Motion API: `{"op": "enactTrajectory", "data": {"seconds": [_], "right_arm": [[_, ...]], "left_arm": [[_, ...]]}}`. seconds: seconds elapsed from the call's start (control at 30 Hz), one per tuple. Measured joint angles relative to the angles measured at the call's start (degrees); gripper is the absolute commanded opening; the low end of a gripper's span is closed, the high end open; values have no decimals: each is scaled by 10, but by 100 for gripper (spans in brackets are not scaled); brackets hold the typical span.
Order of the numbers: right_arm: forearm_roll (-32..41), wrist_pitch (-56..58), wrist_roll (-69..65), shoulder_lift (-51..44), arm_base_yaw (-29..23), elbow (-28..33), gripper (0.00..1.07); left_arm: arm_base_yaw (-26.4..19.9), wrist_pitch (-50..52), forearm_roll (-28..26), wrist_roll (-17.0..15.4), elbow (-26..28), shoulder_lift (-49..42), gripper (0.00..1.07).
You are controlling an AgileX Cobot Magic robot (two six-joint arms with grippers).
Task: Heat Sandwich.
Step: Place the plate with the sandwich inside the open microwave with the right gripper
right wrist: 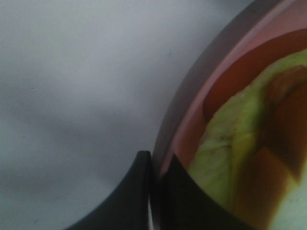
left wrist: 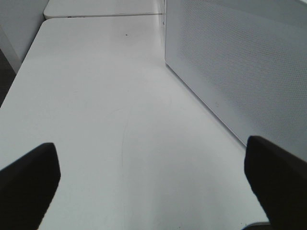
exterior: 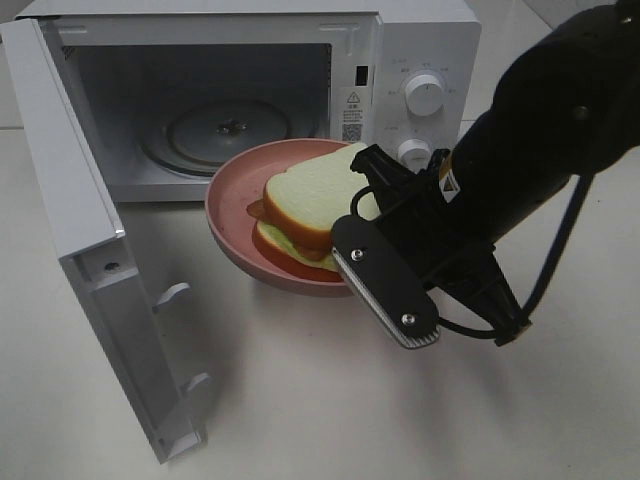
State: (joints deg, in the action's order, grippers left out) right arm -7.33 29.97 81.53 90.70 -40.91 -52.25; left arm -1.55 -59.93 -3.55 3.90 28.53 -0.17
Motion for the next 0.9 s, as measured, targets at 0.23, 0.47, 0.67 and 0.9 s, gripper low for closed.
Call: {"op": "enactTrajectory", "data": {"seconds": [0.23, 0.47, 0.67, 0.9], "right_arm": [[3, 0, 2, 45, 0, -49, 1], [3, 0, 5, 81, 0, -91, 2], [3, 0, 5, 118, 0, -135, 2], [3, 1, 6, 148, 0, -168, 3]], "left_arm": [[0, 0, 0, 0, 0, 0, 100], [0, 0, 0, 0, 0, 0, 100], [0, 0, 0, 0, 0, 0, 100], [0, 0, 0, 0, 0, 0, 100]]}}
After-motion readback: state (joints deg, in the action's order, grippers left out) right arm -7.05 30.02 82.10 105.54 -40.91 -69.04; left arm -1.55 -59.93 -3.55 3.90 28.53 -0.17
